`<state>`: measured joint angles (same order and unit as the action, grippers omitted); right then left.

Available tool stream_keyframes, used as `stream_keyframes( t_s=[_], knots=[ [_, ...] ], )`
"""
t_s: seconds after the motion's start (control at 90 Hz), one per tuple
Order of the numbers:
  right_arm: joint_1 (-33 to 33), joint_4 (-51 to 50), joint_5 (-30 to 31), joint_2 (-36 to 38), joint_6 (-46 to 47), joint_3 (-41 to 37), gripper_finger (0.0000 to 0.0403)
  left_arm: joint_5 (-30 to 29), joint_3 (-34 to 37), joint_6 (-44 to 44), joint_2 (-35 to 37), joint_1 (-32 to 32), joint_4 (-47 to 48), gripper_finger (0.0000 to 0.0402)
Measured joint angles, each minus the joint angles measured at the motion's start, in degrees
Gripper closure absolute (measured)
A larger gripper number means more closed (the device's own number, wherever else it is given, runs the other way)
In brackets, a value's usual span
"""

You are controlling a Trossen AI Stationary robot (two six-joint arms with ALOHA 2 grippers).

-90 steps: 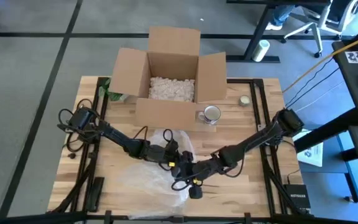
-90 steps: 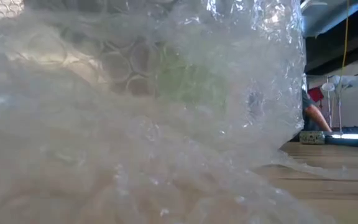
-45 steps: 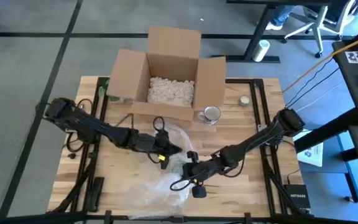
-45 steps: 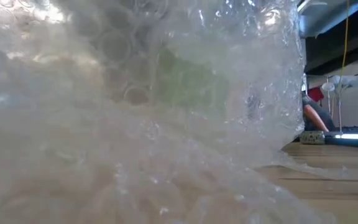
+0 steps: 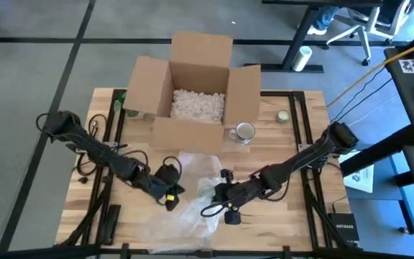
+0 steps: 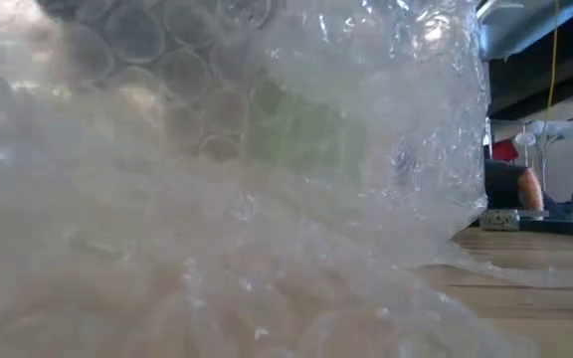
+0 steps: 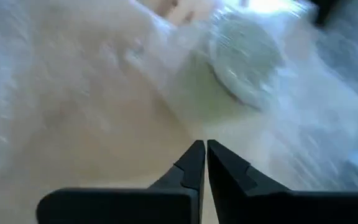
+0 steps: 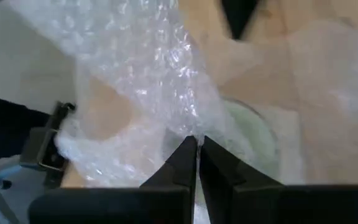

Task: Wrap mug
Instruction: Wrap the green mug with the bubble wrap

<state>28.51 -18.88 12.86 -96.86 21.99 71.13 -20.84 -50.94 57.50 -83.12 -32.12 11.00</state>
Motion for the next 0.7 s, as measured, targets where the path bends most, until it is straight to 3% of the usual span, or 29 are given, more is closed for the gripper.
stream_keyframes(
  t_s=[0.189, 0.422, 0.7],
  knots=[
    [-0.04, -6.27, 2.85, 0.59, 3.15, -0.06, 0.0403, 0.00, -0.01, -2.91, -3.24, -2.69, -13.13, 0.0402],
    [-0.04, -4.74, 2.39, 0.57, 3.25, -0.07, 0.0402, 0.08, -0.04, -9.66, -9.76, -0.50, -28.80, 0.0402],
    [-0.04, -4.05, 0.13, 0.61, 3.28, 0.04, 0.0402, 2.29, -0.04, -11.77, -13.09, 4.24, -36.32, 0.0402]
  ],
)
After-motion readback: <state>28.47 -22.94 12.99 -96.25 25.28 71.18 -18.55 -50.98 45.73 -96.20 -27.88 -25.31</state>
